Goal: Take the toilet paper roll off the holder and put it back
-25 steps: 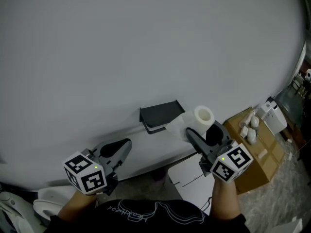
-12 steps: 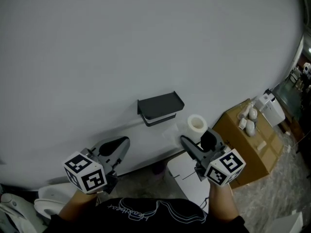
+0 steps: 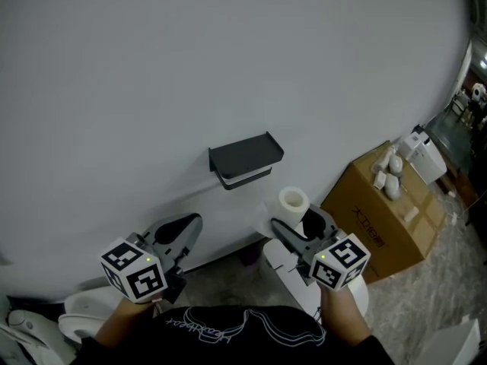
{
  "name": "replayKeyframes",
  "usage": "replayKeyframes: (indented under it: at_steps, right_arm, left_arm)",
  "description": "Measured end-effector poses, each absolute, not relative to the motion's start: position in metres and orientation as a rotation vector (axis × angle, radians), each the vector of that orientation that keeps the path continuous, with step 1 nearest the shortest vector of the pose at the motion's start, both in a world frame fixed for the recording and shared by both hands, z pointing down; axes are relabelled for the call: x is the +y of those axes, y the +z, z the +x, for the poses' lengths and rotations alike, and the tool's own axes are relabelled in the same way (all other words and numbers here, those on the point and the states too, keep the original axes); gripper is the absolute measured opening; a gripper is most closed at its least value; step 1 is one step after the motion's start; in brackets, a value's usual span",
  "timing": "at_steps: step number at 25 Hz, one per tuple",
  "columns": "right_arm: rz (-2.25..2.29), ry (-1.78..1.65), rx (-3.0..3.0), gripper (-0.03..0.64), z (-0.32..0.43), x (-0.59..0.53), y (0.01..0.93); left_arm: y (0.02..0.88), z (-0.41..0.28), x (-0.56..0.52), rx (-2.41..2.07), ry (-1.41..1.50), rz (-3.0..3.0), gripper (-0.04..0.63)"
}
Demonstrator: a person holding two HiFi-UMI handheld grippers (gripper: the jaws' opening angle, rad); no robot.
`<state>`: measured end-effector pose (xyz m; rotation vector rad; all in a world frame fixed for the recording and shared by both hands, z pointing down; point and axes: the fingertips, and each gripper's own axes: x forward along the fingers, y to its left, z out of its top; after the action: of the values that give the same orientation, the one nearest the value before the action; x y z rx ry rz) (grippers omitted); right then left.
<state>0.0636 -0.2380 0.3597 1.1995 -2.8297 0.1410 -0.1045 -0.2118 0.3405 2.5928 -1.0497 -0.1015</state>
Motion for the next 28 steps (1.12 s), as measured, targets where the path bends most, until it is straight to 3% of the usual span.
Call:
replayKeyframes:
  at_steps: [14,28]
  right_arm:
    - [1.210,0.225,-2.802,0.281,0.070,-0.240,0.382]
    - [1.229,0.129,-2.832,0.281,0.077,-0.254,0.348]
  left_arm:
    - [0.348,-0.097,-0.223,-1.028,-0.080,2.576,0.006]
    - [0.344,-0.097,-0.237,-1.033,-0.101,2.579,0.006]
